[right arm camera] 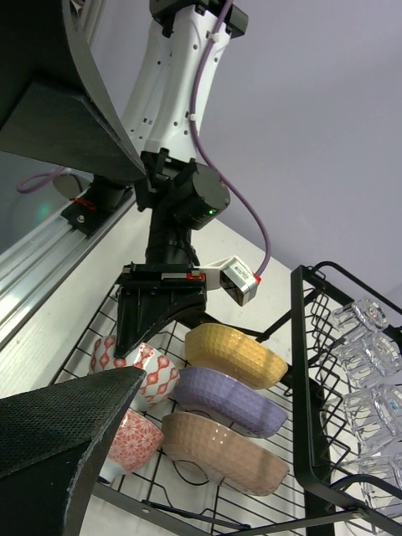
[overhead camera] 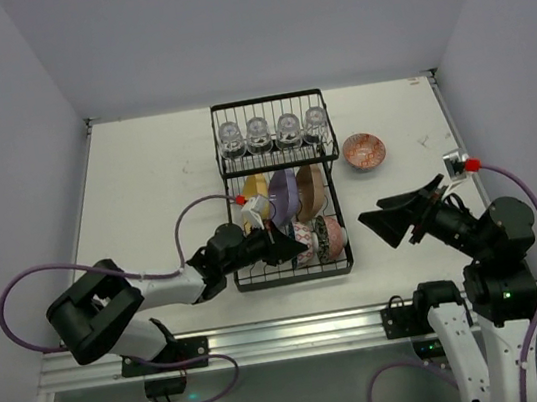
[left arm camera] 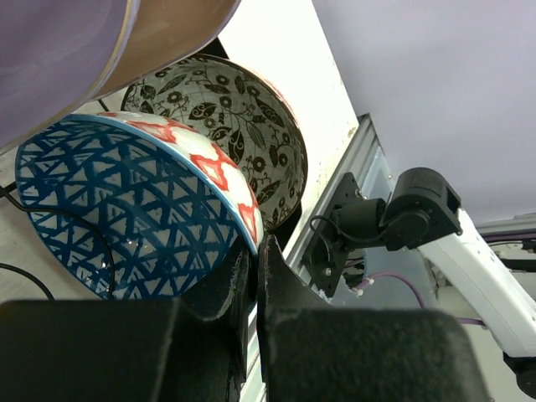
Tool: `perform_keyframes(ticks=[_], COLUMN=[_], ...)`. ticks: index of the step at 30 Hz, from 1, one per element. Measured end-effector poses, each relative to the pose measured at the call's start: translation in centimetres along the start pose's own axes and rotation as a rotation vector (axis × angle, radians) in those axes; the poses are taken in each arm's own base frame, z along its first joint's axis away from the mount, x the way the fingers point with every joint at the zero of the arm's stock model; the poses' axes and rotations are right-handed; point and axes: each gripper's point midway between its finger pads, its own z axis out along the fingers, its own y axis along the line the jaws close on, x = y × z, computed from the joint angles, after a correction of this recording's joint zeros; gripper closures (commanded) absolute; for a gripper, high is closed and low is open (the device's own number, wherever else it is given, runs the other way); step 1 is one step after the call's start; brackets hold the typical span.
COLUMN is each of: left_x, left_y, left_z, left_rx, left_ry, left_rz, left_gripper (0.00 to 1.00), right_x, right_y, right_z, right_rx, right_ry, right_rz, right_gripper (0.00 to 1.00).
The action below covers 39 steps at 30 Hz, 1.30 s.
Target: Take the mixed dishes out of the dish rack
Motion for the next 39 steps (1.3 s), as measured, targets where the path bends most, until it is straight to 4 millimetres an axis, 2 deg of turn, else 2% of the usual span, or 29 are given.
perform_keyframes(ticks=[10, 19, 25, 30, 35, 37, 39], left_x=[0.1, -0.5, -0.7, -2.2, -4.2, -4.4, -3.4], left_y=[-0.4, -3.7, -4.6, -6.3, -9.5, -10.9, -12.3], left_z=[-0.7, -1.2, -1.6, -3.3, -4.6, -4.8, -4.8], left_rx=[0.072, 0.235, 0.268, 0.236, 0.153, 0.112, 0.044], left_ry=[-0.022, -0.03, -0.03, -0.073, -0.095, -0.066, 0.002], left_rz=[-0.043, -0.04, -0.021, 0.102, 0.27, 0.354, 0.454], left_gripper=[1.0, 1.0, 1.0, 1.0, 1.0, 1.0, 1.0], right_x=[-0.6, -0.7, -0.9, -1.3, -1.9, -2.0, -2.0], right_y=[0.5, 0.6, 0.7, 0.7, 0.2, -0.4, -0.8], right_z=[0.0, -0.1, 0.0, 0.1, 0.7, 1.0, 1.4], right_rx=[-0.004, 0.002, 0.003, 0.012, 0.034, 0.057, 0.084], right_ry=[-0.002, 0.007, 0.012, 0.014, 0.033, 0.051, 0.083], right_rz=[-0.013, -0.012, -0.013, -0.01, 0.008, 0.025, 0.046], right_gripper=[0.06, 0.07, 0.07, 0.09, 0.14, 0.2, 0.23])
